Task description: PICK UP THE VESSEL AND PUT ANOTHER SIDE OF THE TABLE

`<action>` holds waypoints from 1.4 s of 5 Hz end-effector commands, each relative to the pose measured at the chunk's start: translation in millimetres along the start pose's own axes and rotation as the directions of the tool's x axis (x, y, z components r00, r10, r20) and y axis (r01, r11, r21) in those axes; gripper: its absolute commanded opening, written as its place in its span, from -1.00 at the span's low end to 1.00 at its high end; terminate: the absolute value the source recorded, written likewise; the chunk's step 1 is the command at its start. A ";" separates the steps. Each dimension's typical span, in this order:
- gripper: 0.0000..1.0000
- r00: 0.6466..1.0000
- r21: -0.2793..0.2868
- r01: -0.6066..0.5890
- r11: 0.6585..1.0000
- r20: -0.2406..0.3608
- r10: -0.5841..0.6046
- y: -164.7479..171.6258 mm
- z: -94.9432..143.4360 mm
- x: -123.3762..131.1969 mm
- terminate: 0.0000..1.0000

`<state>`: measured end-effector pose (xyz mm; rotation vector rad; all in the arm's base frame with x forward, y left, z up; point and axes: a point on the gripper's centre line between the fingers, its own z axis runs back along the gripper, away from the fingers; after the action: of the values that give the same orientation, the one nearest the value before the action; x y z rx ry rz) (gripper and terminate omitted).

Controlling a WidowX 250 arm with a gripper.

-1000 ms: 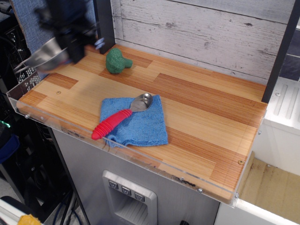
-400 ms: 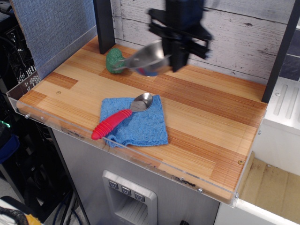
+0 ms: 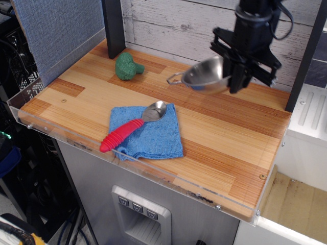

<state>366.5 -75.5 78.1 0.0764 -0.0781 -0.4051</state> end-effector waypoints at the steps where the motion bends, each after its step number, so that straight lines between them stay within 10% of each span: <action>1: -1.00 0.999 0.008 0.041 0.999 0.022 -0.041 -6.4 -10.1 10.6 -1.00; 4: -1.00 0.998 -0.020 0.055 0.998 0.018 -0.055 -11.9 -26.3 8.5 -1.00; 5: 1.00 0.996 -0.019 0.076 0.997 0.048 -0.075 -12.6 -14.5 5.3 -1.00; 7: 1.00 0.993 -0.022 0.010 1.000 0.121 -0.008 1.9 36.1 -19.7 -1.00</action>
<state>349.9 -70.5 98.2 0.0198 -0.1391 -0.4241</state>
